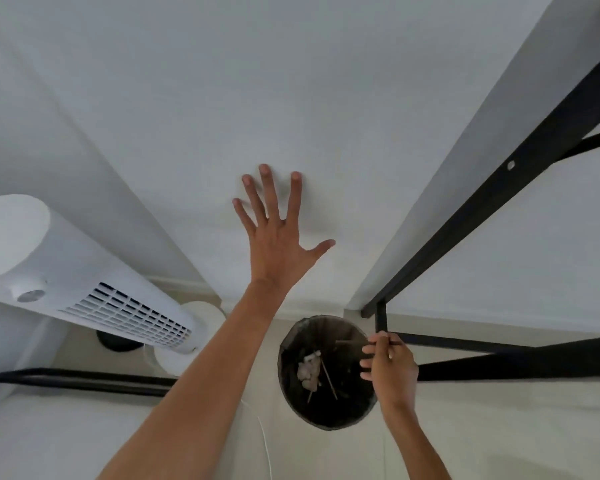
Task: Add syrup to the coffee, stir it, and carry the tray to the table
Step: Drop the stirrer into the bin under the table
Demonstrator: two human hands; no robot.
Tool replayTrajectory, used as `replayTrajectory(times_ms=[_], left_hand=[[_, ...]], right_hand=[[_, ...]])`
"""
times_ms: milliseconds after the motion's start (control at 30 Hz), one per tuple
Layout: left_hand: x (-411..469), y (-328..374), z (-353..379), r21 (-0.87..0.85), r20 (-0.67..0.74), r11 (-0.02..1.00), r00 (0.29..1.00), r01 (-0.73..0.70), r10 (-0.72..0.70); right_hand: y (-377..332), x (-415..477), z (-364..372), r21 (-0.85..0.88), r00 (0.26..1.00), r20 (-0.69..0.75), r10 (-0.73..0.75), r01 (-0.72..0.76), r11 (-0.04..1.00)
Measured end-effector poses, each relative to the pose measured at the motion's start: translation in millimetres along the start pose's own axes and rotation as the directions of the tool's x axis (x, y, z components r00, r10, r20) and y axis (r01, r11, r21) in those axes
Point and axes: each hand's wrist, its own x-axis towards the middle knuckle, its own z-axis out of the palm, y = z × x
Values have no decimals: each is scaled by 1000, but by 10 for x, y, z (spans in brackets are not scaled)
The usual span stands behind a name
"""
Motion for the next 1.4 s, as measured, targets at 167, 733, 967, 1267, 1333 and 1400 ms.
replayTrajectory(times_ms=[167,733,967,1267,1333,1400], left_hand=[[-58,-123,271,27,-22,999,1000,-19,19],[-47,-172,324,98,-72,995,997,-29,36],[-181,-139,226,122,-6,992,1000,-22,23],[-960,-223,-108,35,497,999,867,22,-36],[-1125,-216,-315,22,620,994,778,109,-99],[-1226,-128,-598,4,674,983,726,185,-139]], right_hand=[[474,225,245,-117,999,29,27,-24,993],[1190,600,434,-257,943,249,221,-156,954],[1151,564,348,-310,969,218,118,-46,950],[696,304,162,-442,970,242,11,100,891],[497,169,66,-469,967,255,1,123,875],[249,-7,-46,-476,960,279,-11,149,867]])
